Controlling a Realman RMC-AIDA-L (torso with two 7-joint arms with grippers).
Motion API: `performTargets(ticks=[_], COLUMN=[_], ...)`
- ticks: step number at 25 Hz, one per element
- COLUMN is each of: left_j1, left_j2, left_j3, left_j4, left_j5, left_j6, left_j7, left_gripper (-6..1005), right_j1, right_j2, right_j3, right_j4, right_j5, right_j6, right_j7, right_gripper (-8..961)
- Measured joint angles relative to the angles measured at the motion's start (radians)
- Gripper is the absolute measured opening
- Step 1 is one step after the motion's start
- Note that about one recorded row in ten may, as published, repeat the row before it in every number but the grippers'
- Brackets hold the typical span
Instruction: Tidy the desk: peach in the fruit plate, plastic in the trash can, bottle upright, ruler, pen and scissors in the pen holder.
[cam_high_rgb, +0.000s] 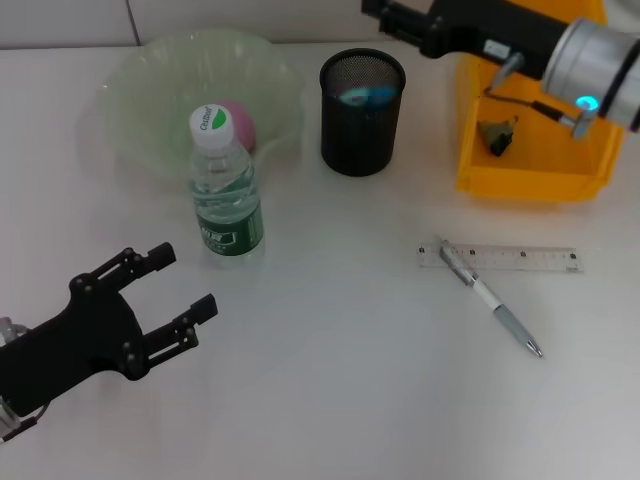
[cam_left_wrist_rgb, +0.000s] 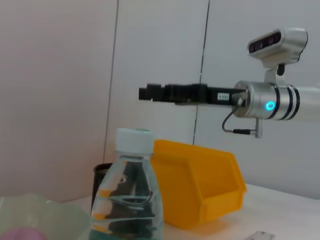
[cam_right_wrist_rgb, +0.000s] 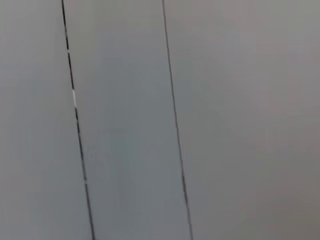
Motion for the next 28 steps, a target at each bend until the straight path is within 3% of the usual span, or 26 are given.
performTargets(ticks=[9, 11, 13, 15, 18, 23, 28], left_j1=[-0.013, -0.014, -0.017, -0.019, -0.026, -0.032, -0.039], left_j2=[0.001, 0.001, 0.001, 0.001, 0.001, 0.001, 0.000], left_j3=[0.028, 0.033, 0.052, 0.065, 0.094, 0.117, 0.125], left_j4=[0.000, -0.002, -0.004, -0.001, 0.001, 0.001, 0.002], left_j5=[0.000, 0.000, 0.000, 0.000, 0.000, 0.000, 0.024], left_j6=[0.006, 0.006, 0.005, 0.005, 0.002, -0.005, 0.011], left_j7=[0.000, 0.000, -0.004, -0.014, -0.031, -0.037, -0.048], left_gripper=[776, 776, 776, 776, 775, 775, 775], right_j1=[-0.193, -0.250, -0.279, -0.269, -0.202, -0.045, -0.015], right_j2=[-0.004, -0.011, -0.029, -0.053, -0.067, -0.061, -0.026], right_j3=[-0.184, -0.239, -0.294, -0.337, -0.361, -0.424, -0.586], right_j4=[-0.425, -0.575, -0.740, -0.914, -1.105, -1.176, -1.171], right_j5=[0.001, -0.035, -0.133, -0.316, -0.563, -0.787, -0.960], right_j6=[-0.127, -0.147, -0.183, -0.288, -0.515, -0.781, -0.756], right_j7=[0.450, 0.590, 0.760, 0.949, 1.110, 1.143, 1.071], right_gripper=[708, 794, 819, 831, 830, 829, 828])
